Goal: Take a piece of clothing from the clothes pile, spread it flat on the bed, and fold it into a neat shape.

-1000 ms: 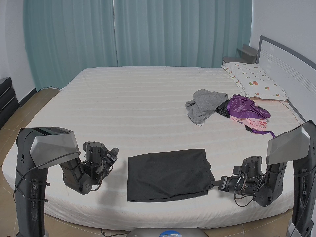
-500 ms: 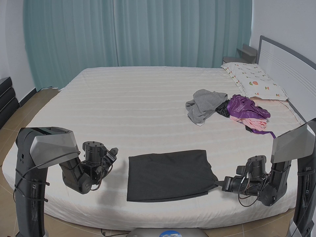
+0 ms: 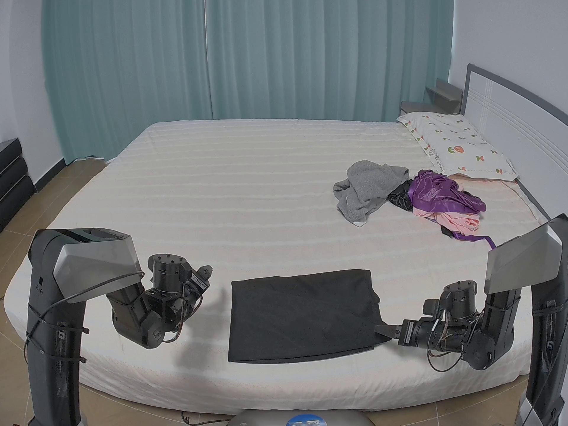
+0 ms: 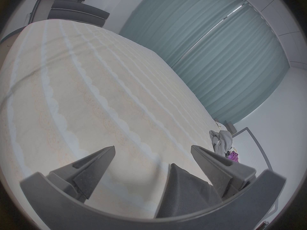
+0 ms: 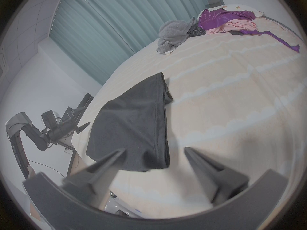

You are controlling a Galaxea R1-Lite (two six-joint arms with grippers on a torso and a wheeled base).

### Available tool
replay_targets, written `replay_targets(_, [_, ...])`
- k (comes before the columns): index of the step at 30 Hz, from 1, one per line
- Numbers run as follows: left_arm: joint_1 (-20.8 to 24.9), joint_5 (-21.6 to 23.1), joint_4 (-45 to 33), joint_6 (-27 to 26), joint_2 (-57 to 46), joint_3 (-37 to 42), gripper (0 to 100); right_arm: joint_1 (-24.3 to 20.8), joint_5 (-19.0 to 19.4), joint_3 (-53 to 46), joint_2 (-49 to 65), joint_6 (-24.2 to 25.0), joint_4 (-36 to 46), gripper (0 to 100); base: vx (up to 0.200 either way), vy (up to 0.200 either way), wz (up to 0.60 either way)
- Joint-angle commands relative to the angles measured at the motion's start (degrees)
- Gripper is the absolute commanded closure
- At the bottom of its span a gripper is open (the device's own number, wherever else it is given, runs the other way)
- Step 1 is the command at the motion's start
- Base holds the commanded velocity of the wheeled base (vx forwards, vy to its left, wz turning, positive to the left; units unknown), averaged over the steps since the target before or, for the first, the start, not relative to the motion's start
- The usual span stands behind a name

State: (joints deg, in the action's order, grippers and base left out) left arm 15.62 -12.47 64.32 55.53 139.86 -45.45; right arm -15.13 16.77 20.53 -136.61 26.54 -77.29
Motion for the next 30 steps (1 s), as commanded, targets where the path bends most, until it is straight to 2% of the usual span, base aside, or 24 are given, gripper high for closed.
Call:
replay_targets(1, [0.03, -0.1, 0.02, 0.02, 0.06, -0.08, 0, 1.07, 0.1, 5.57, -0.77, 0.71, -0.06, 0, 0.0, 0.0, 0.0])
replay_targets(7, [0.03, -0.01, 0.02, 0.02, 0.23, -0.52, 0, 1.68, -0.34, 16.82, -6.13, 4.75, 1.44, 0, 0.0, 0.0, 0.0])
replay_targets(15, [0.12, -0.01, 0.02, 0.11, 0.23, -0.43, 0, 0.36, -0.69, 32.38, -12.1, 7.21, 9.96, 0, 0.0, 0.0, 0.0])
replay_targets(18, [0.2, -0.1, 0.11, 0.02, 0.23, -0.26, 0, 0.19, -0.78, 38.01, -13.16, 9.58, 13.74, 0, 0.0, 0.0, 0.0])
replay_targets(22, [0.29, -0.1, 0.11, 0.02, 0.23, -0.26, 0, 0.63, -0.6, 40.47, -13.6, 10.38, 15.24, 0, 0.0, 0.0, 0.0])
replay_targets(25, [0.38, -0.1, 0.11, 0.02, 0.23, -0.26, 0, 0.71, -0.6, 41.35, -13.69, 12.84, 14.18, 0, 0.0, 0.0, 0.0])
replay_targets(30, [0.38, -0.19, 0.11, -0.07, 0.23, -0.26, 0, 0.8, -0.51, 43.46, -14.56, 12.92, 14.18, 0, 0.0, 0.0, 0.0])
